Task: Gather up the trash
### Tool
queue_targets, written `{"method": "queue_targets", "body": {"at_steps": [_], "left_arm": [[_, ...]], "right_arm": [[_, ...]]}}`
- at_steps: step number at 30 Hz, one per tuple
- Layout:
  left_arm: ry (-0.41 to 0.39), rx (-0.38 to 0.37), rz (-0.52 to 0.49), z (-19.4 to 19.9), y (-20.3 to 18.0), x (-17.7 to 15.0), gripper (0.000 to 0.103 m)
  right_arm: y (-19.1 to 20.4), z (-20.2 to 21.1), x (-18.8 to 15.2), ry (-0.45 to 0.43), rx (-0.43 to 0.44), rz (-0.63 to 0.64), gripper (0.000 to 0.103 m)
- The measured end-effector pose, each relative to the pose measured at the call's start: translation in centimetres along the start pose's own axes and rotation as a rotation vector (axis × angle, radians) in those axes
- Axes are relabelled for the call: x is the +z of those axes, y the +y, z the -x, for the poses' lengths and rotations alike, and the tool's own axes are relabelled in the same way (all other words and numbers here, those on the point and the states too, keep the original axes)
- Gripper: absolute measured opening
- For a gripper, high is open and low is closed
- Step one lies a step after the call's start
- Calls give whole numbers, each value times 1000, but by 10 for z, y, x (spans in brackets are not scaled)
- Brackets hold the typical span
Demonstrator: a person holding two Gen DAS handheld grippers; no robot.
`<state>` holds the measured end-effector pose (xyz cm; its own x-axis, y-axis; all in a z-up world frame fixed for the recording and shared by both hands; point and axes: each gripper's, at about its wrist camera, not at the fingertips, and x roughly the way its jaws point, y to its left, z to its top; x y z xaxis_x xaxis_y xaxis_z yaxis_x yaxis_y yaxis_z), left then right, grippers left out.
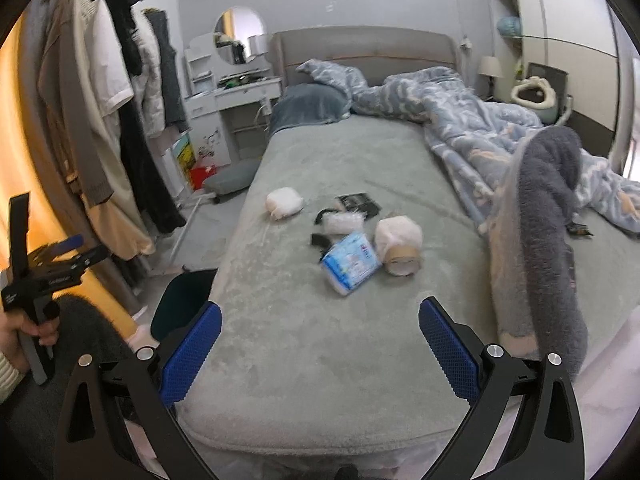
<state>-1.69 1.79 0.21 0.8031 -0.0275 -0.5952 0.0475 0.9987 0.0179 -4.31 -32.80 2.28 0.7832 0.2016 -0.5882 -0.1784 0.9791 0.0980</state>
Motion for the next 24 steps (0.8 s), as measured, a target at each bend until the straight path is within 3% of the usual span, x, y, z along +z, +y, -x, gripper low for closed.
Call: {"method": "queue_targets", "body": {"at_steps": [13, 24], "left_arm": [[-18, -76, -63, -53, -11, 37, 100], [-11, -150, -18, -136, -29, 69, 99]], "right_arm": [[-22, -50, 21, -21, -73, -97, 100], [-43, -147, 50, 35, -86, -121, 100]]}}
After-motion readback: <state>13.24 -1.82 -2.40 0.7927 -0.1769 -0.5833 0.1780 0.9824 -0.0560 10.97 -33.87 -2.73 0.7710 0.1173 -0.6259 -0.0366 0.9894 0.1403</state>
